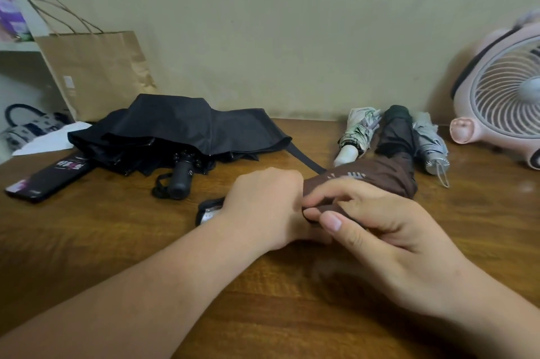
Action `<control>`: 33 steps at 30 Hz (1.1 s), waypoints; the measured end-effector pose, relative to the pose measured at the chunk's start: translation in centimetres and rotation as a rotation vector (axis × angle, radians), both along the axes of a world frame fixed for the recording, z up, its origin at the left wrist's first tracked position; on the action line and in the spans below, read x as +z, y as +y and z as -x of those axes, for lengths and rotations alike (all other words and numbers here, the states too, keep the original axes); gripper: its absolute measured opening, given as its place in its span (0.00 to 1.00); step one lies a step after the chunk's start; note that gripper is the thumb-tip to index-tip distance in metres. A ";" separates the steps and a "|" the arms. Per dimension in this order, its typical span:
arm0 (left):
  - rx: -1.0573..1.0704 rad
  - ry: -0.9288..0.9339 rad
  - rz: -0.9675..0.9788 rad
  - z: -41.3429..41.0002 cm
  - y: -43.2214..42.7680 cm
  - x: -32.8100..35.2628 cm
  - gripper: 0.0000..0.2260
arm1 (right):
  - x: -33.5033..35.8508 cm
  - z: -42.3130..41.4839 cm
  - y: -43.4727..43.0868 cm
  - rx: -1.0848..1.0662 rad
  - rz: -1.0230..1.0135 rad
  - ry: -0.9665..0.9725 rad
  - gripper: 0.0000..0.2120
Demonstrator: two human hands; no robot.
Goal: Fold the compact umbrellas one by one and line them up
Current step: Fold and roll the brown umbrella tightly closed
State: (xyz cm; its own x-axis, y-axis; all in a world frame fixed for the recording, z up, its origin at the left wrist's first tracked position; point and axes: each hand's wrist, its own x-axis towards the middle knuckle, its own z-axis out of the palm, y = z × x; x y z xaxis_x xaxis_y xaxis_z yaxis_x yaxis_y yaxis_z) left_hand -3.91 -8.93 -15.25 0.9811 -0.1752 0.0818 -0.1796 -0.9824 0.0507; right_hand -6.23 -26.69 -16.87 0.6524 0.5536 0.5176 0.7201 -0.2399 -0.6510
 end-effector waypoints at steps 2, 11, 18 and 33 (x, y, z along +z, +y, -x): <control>-0.067 0.004 -0.039 0.3 -0.5 -0.4 0.18 | 0.1 -0.2 0.0 0.003 0.023 -0.021 0.12; -0.262 -0.034 -0.022 1.4 -1.2 -1.9 0.23 | 0.5 -1.2 -1.6 -0.027 -0.053 0.117 0.06; -0.321 -0.059 -0.008 2.9 -0.8 -1.9 0.24 | 1.3 -3.1 -1.3 -0.171 -0.005 0.015 0.18; -0.247 0.417 0.436 2.2 2.0 0.6 0.19 | 1.9 -1.5 -1.0 -0.262 0.033 0.441 0.17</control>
State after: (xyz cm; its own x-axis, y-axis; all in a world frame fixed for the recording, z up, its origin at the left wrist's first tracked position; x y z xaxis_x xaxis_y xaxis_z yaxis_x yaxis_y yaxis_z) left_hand -6.12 -6.93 -14.63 0.8808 -0.4369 -0.1826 -0.2769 -0.7880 0.5499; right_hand -4.72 -27.69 -15.01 0.9237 0.3537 0.1471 0.2919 -0.4014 -0.8681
